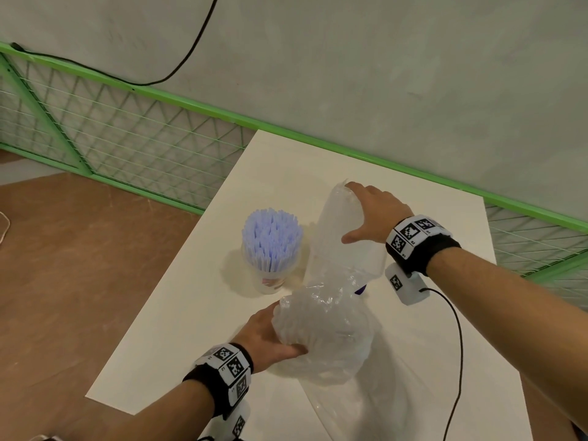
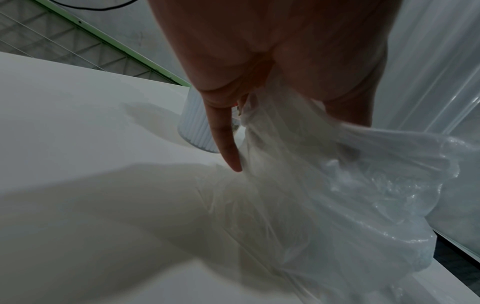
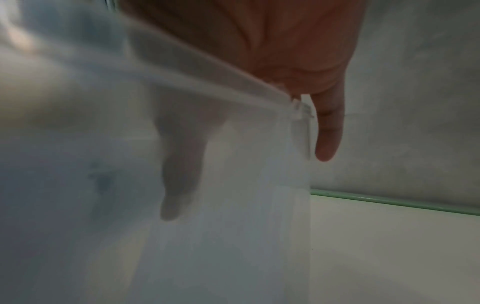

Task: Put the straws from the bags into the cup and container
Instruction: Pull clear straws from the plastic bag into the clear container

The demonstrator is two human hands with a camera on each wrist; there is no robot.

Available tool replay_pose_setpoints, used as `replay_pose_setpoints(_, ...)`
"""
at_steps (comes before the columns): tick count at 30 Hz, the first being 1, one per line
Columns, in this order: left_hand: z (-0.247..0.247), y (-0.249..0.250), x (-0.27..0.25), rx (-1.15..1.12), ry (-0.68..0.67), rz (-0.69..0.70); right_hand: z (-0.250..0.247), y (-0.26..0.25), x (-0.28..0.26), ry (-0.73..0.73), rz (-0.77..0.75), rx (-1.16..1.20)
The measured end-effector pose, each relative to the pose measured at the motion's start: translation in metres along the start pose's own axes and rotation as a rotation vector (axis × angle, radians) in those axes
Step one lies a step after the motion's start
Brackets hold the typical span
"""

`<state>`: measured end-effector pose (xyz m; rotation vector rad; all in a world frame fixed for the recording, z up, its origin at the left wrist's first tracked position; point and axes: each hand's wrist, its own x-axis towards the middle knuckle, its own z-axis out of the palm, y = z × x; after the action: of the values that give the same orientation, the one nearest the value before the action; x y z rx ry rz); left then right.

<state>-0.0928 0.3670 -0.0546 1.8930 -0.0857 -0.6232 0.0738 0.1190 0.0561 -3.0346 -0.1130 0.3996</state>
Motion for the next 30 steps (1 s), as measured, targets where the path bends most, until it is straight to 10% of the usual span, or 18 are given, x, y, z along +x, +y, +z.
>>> replay_pose_setpoints(24, 0.000, -0.003, 0.002, 0.017, -0.006, 0.016, 0.003, 0.005, 0.008, 0.073, -0.117, -0.007)
replay_pose_setpoints(30, 0.000, -0.005, 0.004, -0.045, -0.009, 0.010, -0.020, 0.002, -0.042, 0.351, -0.274, 0.316)
